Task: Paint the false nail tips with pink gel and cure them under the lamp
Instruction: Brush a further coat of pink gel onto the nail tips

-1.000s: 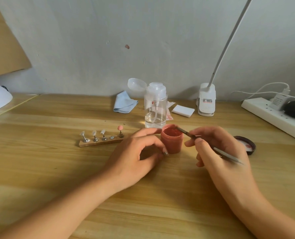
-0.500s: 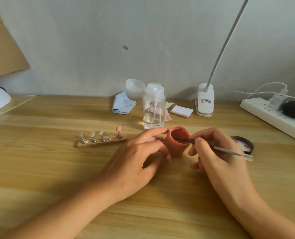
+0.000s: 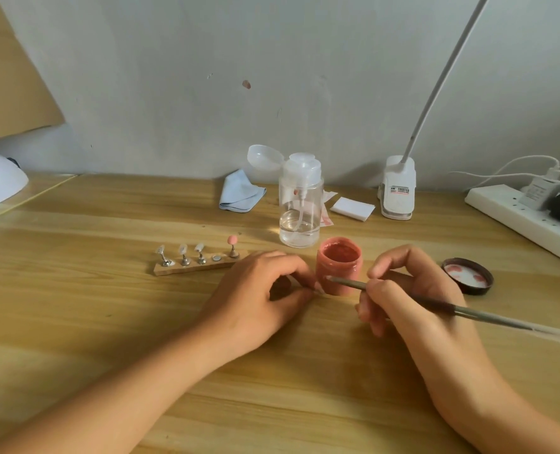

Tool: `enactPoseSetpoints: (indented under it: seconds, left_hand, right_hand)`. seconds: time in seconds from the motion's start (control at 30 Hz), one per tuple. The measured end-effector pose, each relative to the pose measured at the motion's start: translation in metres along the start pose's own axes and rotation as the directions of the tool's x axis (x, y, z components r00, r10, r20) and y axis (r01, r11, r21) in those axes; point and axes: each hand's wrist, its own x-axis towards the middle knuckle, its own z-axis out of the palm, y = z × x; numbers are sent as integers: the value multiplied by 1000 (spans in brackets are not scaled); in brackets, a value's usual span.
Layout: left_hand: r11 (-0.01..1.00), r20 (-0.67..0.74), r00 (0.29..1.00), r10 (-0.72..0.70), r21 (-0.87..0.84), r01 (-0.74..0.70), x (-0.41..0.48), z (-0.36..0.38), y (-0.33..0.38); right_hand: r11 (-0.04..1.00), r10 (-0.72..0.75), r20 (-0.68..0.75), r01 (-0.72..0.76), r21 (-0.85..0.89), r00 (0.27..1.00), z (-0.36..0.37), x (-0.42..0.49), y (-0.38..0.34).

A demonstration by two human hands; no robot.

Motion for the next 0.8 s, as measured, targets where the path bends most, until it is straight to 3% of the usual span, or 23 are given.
enactPoseSetpoints:
  seconds: [0.8]
  left_hand:
    - [997,40,999,-10,-72,13,0,1,-1]
  right_hand:
    - [994,40,-8,-40,-101,999,4,0,-4]
